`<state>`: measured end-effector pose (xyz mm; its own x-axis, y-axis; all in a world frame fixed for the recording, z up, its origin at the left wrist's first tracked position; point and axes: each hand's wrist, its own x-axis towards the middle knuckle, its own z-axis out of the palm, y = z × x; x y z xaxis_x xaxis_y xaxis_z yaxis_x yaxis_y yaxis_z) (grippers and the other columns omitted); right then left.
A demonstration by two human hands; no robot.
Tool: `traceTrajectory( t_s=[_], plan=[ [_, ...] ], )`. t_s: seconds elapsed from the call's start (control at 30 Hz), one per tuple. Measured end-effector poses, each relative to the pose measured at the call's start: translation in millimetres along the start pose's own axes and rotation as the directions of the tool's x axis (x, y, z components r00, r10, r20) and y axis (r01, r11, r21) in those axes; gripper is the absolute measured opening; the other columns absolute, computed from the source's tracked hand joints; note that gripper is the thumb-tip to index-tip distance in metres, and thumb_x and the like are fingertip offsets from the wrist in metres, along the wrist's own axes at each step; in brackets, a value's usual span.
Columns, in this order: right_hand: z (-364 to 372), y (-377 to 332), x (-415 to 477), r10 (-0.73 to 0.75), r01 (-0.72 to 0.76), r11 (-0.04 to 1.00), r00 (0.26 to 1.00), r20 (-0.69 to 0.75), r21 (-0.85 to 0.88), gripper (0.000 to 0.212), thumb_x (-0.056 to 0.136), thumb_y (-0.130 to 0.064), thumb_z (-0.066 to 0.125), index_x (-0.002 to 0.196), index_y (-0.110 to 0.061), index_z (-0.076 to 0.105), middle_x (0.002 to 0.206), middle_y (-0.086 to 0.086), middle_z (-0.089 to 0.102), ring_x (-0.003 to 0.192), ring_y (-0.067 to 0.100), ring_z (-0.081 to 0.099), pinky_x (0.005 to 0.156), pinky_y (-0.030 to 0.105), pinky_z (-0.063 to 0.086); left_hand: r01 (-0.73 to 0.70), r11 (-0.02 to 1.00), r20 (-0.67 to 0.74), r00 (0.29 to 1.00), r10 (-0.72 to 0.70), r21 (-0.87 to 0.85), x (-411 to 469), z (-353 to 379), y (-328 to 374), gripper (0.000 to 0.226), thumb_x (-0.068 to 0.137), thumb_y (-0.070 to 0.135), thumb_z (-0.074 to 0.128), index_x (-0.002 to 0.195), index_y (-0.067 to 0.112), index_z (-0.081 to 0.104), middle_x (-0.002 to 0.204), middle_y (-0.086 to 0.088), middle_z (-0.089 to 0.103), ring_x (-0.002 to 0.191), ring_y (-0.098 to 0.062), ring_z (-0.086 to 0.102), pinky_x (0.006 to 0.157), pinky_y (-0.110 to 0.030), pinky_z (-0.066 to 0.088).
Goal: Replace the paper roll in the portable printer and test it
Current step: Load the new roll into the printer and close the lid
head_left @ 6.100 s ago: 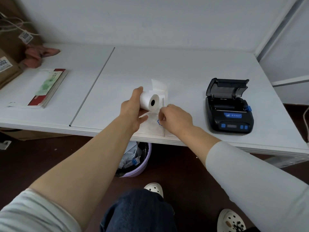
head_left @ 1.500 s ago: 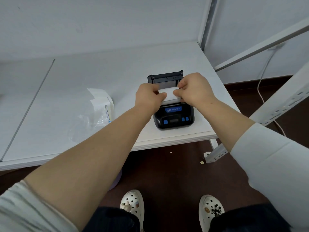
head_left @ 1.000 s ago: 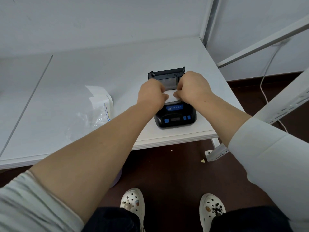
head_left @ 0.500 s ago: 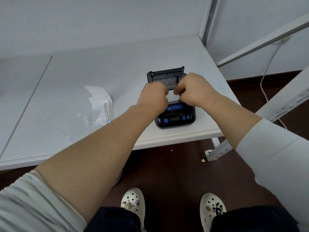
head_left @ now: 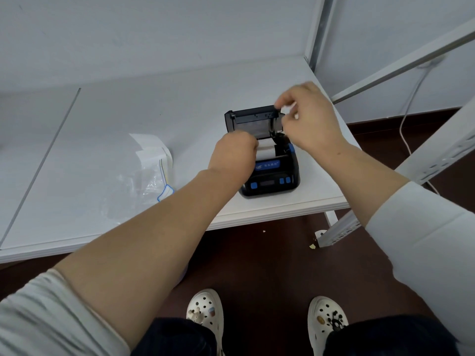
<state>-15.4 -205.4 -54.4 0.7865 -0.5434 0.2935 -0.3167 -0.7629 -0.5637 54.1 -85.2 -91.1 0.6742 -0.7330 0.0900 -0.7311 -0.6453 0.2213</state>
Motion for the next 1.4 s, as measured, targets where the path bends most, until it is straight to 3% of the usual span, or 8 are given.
traceTrajectory(
  t_s=[0.13, 0.33, 0.5, 0.7, 0.9, 1.03, 1.17, 1.4],
  plan=[
    [3.2, 5.4, 10.1, -0.059, 0.079, 0.994, 0.971, 0.234, -0.076, 0.052, 0.092, 0.003, 0.038, 0.142, -0.012, 0.036, 0.150, 0.009, 0.035, 0.138, 0.025, 0.032, 0.112, 0.028, 0.022, -0.016, 1.000, -0.010, 1.000, 0.016, -0.003, -0.9, 4.7, -4.2, 0.024, 0.090, 0.003, 0.052, 0.108, 0.004, 0.068, 0.118, -0.013, 0.051, 0.095, -0.035, 0.059, 0.078, -0.036, 0.047],
    [3.3, 12.1, 6.0, -0.062, 0.087, 0.993, 0.960, 0.272, -0.080, 0.048, 0.090, 0.008, 0.037, 0.133, -0.010, 0.050, 0.140, 0.011, 0.043, 0.128, 0.025, 0.043, 0.106, 0.026, 0.032, -0.107, 0.992, -0.084, 0.990, 0.112, 0.062, -6.6, 6.6, -7.8, 0.025, 0.087, 0.000, 0.054, 0.105, 0.009, 0.069, 0.106, -0.011, 0.061, 0.097, -0.031, 0.058, 0.074, -0.034, 0.045],
    [1.4, 16.2, -3.8, -0.060, 0.077, 0.996, 0.961, 0.270, -0.053, 0.042, 0.092, 0.005, 0.038, 0.125, -0.010, 0.058, 0.131, 0.013, 0.049, 0.122, 0.026, 0.048, 0.103, 0.024, 0.034, -0.168, 0.981, -0.191, 0.964, 0.183, 0.093, -17.5, 8.5, -8.5, 0.015, 0.065, -0.009, 0.070, 0.072, 0.004, 0.068, 0.069, -0.012, 0.063, 0.068, -0.033, 0.059, 0.049, -0.030, 0.041],
    [-2.6, 16.3, -16.3, -0.043, 0.067, 0.995, 0.954, 0.296, -0.074, 0.040, 0.092, 0.003, 0.040, 0.121, -0.011, 0.062, 0.131, 0.011, 0.051, 0.122, 0.026, 0.048, 0.107, 0.030, 0.035, -0.254, 0.962, -0.231, 0.934, 0.272, 0.104, -27.5, 1.9, -5.2, 0.020, 0.053, -0.005, 0.082, 0.065, 0.003, 0.068, 0.069, -0.012, 0.062, 0.061, -0.032, 0.059, 0.041, -0.027, 0.045],
    [-6.4, 15.2, -26.9, -0.040, 0.069, 0.994, 0.949, 0.313, -0.083, 0.043, 0.089, 0.007, 0.040, 0.120, -0.011, 0.063, 0.139, 0.007, 0.052, 0.131, 0.025, 0.043, 0.111, 0.030, 0.030, -0.281, 0.956, -0.336, 0.895, 0.294, 0.089, -27.5, 5.3, -9.5, 0.006, 0.064, -0.001, 0.072, 0.065, 0.002, 0.067, 0.079, -0.015, 0.063, 0.077, -0.032, 0.055, 0.059, -0.031, 0.051],
    [-8.2, 13.2, -30.7, -0.025, 0.044, 0.997, 0.951, 0.308, -0.056, 0.045, 0.085, 0.010, 0.040, 0.117, -0.010, 0.066, 0.130, 0.006, 0.061, 0.124, 0.025, 0.050, 0.106, 0.030, 0.036, -0.261, 0.964, -0.240, 0.933, 0.266, 0.054, -25.9, 8.2, -11.6, 0.016, 0.060, -0.008, 0.076, 0.070, 0.001, 0.067, 0.083, -0.016, 0.066, 0.079, -0.037, 0.062, 0.064, -0.030, 0.051],
    [-4.5, 16.9, -30.7, 0.042, -0.041, 0.999, 0.965, 0.260, -0.009, 0.041, 0.086, 0.005, 0.042, 0.114, -0.012, 0.068, 0.128, 0.005, 0.063, 0.122, 0.022, 0.054, 0.106, 0.029, 0.038, -0.190, 0.982, -0.163, 0.969, 0.187, -0.006, -26.4, 6.2, -8.1, 0.013, 0.080, -0.007, 0.063, 0.092, -0.003, 0.066, 0.105, -0.019, 0.060, 0.095, -0.037, 0.056, 0.075, -0.038, 0.051],
    [4.3, 19.0, -27.4, 0.042, -0.055, 0.995, 0.986, 0.160, 0.080, 0.028, 0.094, -0.015, 0.048, 0.117, -0.014, 0.065, 0.119, 0.003, 0.068, 0.113, 0.019, 0.059, 0.097, 0.025, 0.041, -0.219, 0.975, -0.178, 0.961, 0.210, -0.034, -29.1, 3.4, -9.3, 0.018, 0.092, 0.004, 0.052, 0.104, -0.002, 0.064, 0.116, -0.018, 0.057, 0.104, -0.035, 0.052, 0.086, -0.038, 0.046]
  ],
)
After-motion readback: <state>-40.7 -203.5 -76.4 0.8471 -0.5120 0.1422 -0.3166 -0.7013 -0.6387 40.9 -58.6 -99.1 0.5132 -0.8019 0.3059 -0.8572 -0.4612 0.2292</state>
